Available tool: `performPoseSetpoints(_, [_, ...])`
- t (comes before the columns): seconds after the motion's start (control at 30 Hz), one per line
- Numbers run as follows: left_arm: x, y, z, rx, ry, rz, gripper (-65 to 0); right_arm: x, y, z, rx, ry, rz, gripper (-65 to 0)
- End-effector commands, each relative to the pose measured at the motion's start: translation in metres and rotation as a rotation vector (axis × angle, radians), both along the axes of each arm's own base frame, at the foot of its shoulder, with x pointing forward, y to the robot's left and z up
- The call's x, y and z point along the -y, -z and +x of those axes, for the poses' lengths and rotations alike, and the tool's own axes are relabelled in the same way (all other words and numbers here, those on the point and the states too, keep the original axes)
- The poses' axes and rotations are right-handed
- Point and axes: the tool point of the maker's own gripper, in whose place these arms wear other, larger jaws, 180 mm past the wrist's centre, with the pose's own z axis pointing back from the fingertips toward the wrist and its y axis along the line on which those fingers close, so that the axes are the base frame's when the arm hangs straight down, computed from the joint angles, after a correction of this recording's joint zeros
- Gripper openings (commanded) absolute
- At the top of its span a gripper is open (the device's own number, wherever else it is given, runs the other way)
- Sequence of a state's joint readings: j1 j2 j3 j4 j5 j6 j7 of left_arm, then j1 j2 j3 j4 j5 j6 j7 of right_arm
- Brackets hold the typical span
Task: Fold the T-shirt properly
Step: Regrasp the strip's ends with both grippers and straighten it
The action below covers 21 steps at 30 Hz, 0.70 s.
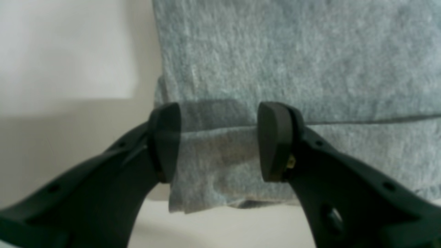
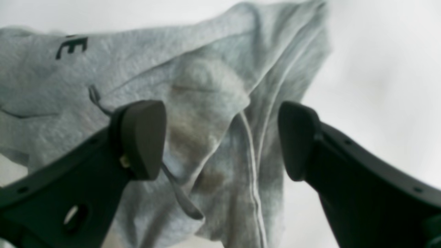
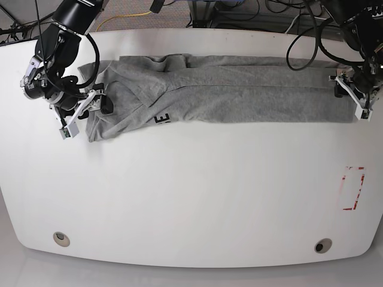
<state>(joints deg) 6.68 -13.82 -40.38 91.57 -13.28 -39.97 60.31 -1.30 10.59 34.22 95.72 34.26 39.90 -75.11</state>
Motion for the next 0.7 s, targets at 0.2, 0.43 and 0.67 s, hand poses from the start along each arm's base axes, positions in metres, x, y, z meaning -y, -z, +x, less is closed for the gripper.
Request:
performPoseSetpoints(0.2, [0.005,0.010,0.008,0.049,-0.011,-0.041,-33.2,-0.012,-0.013,0.018,0.072,-0.013,0.025,-23.1])
performPoseSetpoints(0.43, [0.003,0.012,0.005,0.040,-0.016,-0.041,-33.2,-0.015,-0.002,0.017,0.043,-0.006,0.061,-51.5])
performPoseSetpoints(0.67, [0.003,0.021,-0.001,0.017,-0.029,-0.059,-33.2,-0.013,-0.014,0.018,0.086,-0.005,0.035,-65.0])
